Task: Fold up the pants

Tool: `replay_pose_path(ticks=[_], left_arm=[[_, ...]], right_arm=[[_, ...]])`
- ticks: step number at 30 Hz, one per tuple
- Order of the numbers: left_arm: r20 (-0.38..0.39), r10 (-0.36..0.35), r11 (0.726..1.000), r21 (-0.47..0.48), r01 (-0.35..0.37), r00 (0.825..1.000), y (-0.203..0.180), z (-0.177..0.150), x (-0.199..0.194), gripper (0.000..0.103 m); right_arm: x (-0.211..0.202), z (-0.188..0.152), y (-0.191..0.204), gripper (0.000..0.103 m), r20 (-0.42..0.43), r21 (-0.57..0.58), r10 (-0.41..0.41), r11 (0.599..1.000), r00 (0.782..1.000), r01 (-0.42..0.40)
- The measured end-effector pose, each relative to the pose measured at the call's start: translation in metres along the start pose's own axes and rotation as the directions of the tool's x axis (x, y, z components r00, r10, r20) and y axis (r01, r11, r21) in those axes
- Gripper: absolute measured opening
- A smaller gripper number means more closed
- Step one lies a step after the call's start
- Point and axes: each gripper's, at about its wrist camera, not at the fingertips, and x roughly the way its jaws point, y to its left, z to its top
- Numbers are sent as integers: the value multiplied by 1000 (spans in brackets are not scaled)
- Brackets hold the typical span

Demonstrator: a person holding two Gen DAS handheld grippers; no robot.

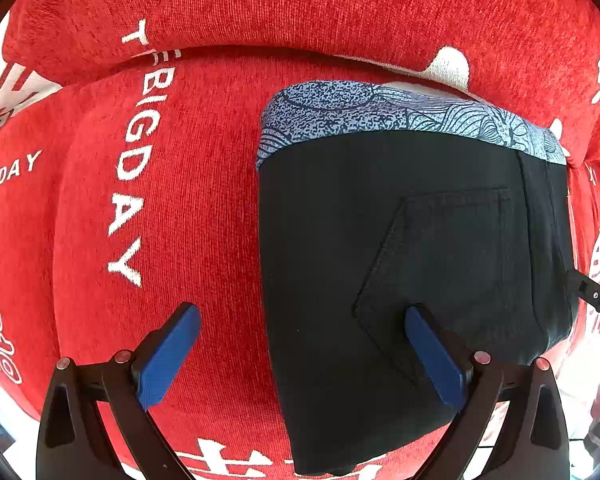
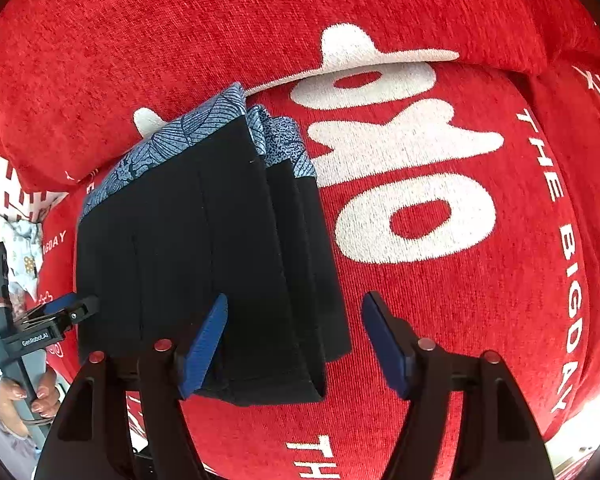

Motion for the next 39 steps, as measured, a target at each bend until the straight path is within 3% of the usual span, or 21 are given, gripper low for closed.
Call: replay_pose_path(ticks=[10, 18, 30, 33, 35, 39], left_arm=[[7, -18, 1000, -18, 18, 1000, 5, -5, 2, 102], [5, -49, 999, -20, 49, 999, 13, -3, 8, 102], [2, -91, 996, -5, 91, 996, 23, 3, 12, 102], [-2, -152, 988, -11, 152, 988, 34, 9, 11, 102], [21, -219, 975, -25, 219, 976, 48, 12, 6, 102], [-7, -292, 956, -15, 292, 956, 63, 20, 17, 102]], right_arm=[[5, 2, -9, 80, -14, 17, 39, 999, 999, -39], [12, 26, -18, 80, -21, -8, 129, 992, 991, -129], [38, 47, -37, 80, -95, 33, 250, 968, 964, -248], [41, 51, -44, 80, -107, 43, 277, 961, 955, -274], [42, 52, -47, 80, -114, 35, 301, 954, 947, -299], [48, 54, -57, 80, -138, 36, 365, 931, 921, -364]])
